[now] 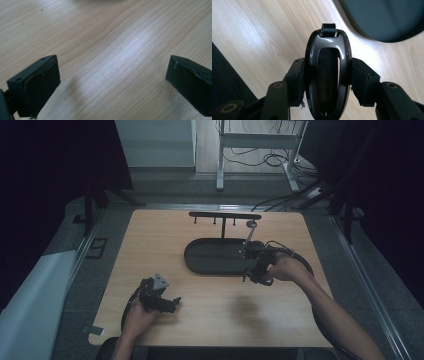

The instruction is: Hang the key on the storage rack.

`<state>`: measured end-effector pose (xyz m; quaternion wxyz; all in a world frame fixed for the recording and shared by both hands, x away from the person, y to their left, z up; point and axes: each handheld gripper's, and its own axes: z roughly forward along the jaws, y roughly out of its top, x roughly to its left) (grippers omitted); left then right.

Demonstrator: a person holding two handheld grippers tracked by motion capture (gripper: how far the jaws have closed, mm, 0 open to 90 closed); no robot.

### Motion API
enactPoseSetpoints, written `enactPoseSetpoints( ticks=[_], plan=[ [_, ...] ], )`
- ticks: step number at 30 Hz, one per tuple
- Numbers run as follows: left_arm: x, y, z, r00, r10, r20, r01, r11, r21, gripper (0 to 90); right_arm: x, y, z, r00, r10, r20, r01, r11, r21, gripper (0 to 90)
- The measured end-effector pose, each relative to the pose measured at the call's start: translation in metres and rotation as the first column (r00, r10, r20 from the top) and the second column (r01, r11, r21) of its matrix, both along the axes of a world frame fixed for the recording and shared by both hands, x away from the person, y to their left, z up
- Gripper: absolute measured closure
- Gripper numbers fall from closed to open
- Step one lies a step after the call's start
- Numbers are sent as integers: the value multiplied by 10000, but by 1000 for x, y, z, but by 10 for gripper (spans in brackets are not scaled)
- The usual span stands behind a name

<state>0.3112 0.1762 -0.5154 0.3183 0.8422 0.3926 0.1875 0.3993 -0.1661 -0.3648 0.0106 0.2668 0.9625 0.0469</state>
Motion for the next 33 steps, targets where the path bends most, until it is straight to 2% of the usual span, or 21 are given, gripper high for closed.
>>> enactPoseSetpoints(
  ticks=[13, 21, 28, 33],
  plan=[
    [0, -1, 0, 10000, -48, -17, 48, 10000, 78, 0, 21, -16, 27, 9946, -1016, 233, 1013, 9948, 121, 488],
    [0, 0, 0, 10000, -76, -47, 76, 10000, -25, 0, 37, -26, 46, 9838, -1729, 482, 1727, 9849, 76, 488],
    [0, 0, 0, 10000, -64, -25, 64, 10000, 2, 0, 47, -29, 57, 9783, -1994, 559, 1992, 9799, 88, 488],
    [0, 0, 0, 9999, -101, -30, 101, 9999, 48, 0, 55, -29, 65, 9707, -2335, 565, 2330, 9723, 151, 488]
  ],
)
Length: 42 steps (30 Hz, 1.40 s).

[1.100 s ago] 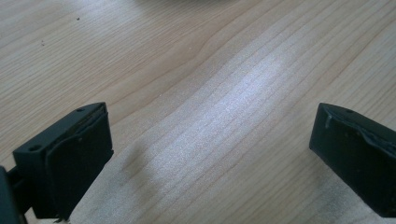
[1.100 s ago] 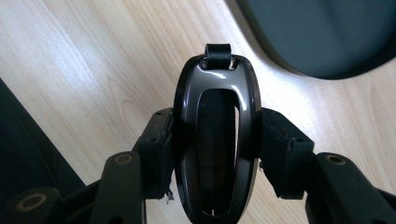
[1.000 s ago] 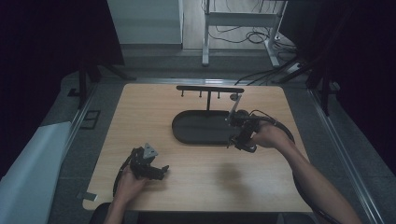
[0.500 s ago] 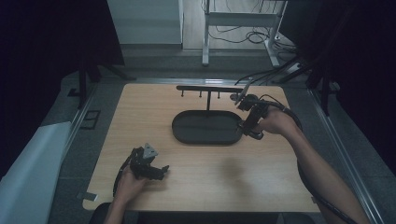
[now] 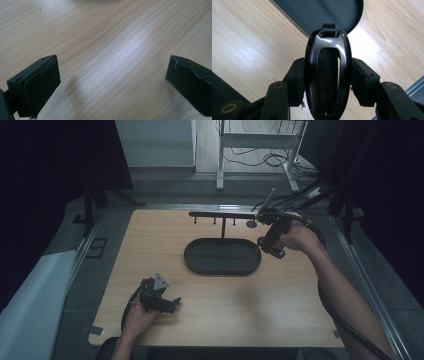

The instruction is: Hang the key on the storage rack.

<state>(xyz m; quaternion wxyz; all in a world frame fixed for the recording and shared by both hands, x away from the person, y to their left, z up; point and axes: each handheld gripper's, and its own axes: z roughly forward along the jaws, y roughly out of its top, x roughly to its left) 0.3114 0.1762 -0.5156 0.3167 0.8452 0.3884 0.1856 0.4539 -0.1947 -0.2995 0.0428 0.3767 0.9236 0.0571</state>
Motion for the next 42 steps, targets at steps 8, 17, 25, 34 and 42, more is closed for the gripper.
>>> enactPoseSetpoints(
  ticks=[8, 17, 25, 34, 42],
  plan=[
    [0, 0, 0, 10000, 8, 21, -8, 10000, -14, 0, 10, 5, 10, 9996, -271, 43, 271, 9996, 60, 488],
    [0, -1, 0, 10000, -24, 4, 24, 10000, 56, 0, 22, 9, 22, 9977, -661, 127, 660, 9978, 71, 488],
    [0, 0, 0, 10000, -34, 4, 34, 10000, 54, 0, 29, 13, 32, 9955, -890, 311, 888, 9960, 80, 488],
    [-1, -1, 0, 10000, -60, 10, 59, 10000, 64, 0, 39, 19, 42, 9919, -1180, 474, 1180, 9930, 31, 488],
    [-1, -2, -1, 10000, -75, 24, 75, 10000, 60, 0, 47, 24, 44, 9888, -1392, 541, 1401, 9901, -129, 488]
  ],
)
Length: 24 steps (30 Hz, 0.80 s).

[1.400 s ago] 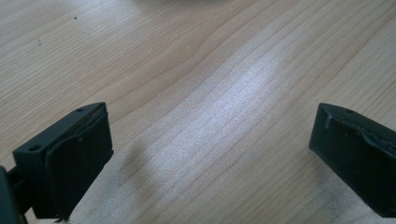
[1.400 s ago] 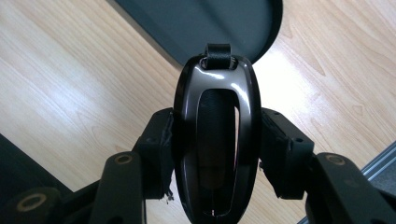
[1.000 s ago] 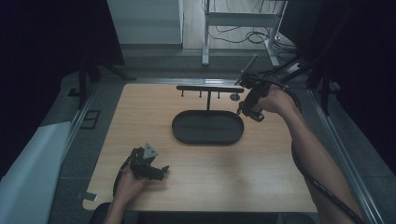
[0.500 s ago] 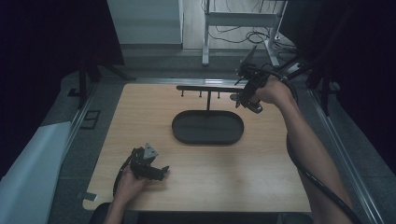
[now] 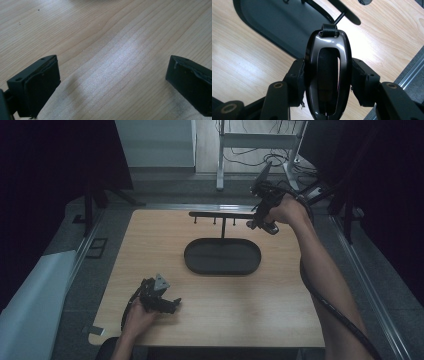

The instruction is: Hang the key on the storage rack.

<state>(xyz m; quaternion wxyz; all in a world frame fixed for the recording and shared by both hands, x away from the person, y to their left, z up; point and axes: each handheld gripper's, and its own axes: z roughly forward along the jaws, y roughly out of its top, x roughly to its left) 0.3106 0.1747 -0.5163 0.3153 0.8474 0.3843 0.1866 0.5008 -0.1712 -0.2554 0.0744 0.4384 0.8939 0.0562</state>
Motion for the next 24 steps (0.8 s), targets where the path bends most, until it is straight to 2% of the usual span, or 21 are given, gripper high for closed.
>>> enactPoseSetpoints(
  ticks=[13, 24],
  plan=[
    [0, -1, 0, 10000, -74, 9, 74, 10000, 49, 0, 9, 0, -1, 9993, -287, 248, 292, 9994, -167, 488],
    [0, -2, -1, 9999, -102, -7, 102, 9999, 122, 0, 12, -24, -16, 9969, -771, 137, 774, 9967, -235, 487]
  ],
)
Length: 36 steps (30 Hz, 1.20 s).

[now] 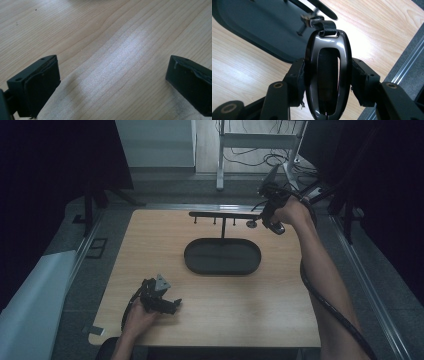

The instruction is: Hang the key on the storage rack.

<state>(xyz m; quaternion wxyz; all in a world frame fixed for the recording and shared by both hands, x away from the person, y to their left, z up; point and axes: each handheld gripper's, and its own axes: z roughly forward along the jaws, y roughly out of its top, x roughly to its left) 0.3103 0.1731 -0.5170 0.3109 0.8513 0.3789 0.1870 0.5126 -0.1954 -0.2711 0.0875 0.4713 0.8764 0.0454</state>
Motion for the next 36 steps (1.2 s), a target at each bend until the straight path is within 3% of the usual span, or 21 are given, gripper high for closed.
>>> enactPoseSetpoints(
  ticks=[23, 36],
  plan=[
    [-1, -1, 1, 10000, -36, 20, 36, 10000, 37, 0, 2, -24, -55, 9997, -163, -204, 165, 9998, 94, 487],
    [-1, -1, 0, 10000, -25, 27, 25, 10000, -7, 0, 4, -15, -82, 10000, 15, 8, -15, 9999, 127, 487]
  ],
)
